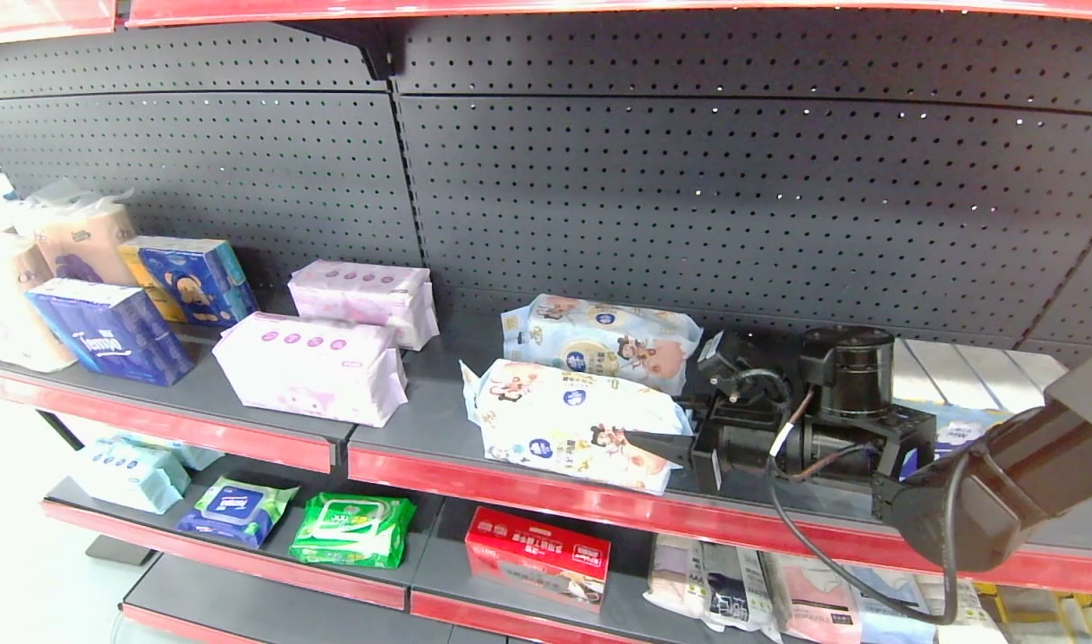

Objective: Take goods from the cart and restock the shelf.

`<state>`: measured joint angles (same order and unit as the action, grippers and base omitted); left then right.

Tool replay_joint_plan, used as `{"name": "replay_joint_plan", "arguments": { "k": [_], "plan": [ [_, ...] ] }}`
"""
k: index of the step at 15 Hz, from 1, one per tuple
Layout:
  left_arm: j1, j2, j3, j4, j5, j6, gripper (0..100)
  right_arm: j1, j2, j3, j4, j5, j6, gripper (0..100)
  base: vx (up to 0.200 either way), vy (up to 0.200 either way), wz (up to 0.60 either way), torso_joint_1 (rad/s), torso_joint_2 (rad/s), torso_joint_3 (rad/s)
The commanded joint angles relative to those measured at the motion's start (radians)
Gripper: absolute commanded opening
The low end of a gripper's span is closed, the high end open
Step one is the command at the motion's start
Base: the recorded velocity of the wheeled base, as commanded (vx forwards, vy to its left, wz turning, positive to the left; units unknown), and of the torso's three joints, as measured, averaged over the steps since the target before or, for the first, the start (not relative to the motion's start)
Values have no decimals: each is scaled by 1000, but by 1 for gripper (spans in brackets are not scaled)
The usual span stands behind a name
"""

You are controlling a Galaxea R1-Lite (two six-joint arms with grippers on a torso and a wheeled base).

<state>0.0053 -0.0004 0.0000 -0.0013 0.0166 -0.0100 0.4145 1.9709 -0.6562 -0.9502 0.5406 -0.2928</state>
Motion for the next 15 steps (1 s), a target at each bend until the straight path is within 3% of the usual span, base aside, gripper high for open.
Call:
{"name": "replay_joint_plan", "arguments": {
  "k": [1,15],
  "plan": [
    [1,0,0,0,0,-1,100,-5,-3,-5,-1,16,-2,0,0,0,0,0,0,0],
    [1,0,0,0,0,-1,100,-49,-15,32,-1,82,-69,0,0,0,0,0,0,0]
  ]
}}
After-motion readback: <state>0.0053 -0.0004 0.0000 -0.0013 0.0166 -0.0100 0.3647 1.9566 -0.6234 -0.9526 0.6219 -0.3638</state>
